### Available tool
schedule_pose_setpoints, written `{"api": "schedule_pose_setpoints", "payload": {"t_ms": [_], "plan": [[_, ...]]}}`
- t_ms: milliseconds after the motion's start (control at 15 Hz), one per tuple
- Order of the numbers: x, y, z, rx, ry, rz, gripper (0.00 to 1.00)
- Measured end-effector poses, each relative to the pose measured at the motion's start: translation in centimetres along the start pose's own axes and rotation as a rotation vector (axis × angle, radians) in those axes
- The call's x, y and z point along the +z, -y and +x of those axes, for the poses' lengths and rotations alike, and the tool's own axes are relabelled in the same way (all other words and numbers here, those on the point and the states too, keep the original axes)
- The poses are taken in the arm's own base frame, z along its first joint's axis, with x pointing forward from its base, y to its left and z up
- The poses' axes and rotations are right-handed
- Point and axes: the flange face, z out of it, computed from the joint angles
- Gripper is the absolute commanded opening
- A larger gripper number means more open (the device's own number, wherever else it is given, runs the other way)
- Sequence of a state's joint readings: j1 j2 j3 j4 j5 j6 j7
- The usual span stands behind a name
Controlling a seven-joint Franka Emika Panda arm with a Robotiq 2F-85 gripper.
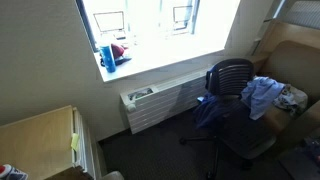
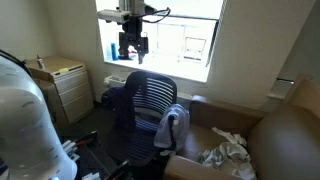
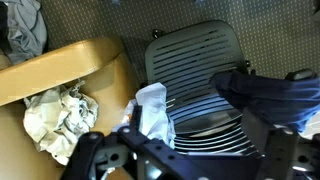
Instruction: Remove the t-shirt from the couch and put it on the chair then remove the two clothes from the armrests of the chair and put them on the couch
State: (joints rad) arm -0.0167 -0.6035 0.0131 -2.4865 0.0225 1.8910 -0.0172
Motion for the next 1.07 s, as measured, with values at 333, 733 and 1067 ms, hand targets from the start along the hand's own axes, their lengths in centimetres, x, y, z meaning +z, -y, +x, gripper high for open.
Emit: {"api": "schedule_pose_setpoints", "payload": {"t_ms": [333,733,1067], "plan": [[0.0,0.0,0.0,0.0,0.0,0.0,1.0],[-0.2,-0.1,0.6,0.015,-0.05,-0.024,1.0],[3.0,-5.1,5.8,0.208,-0.284,-0.102,1.0]]}}
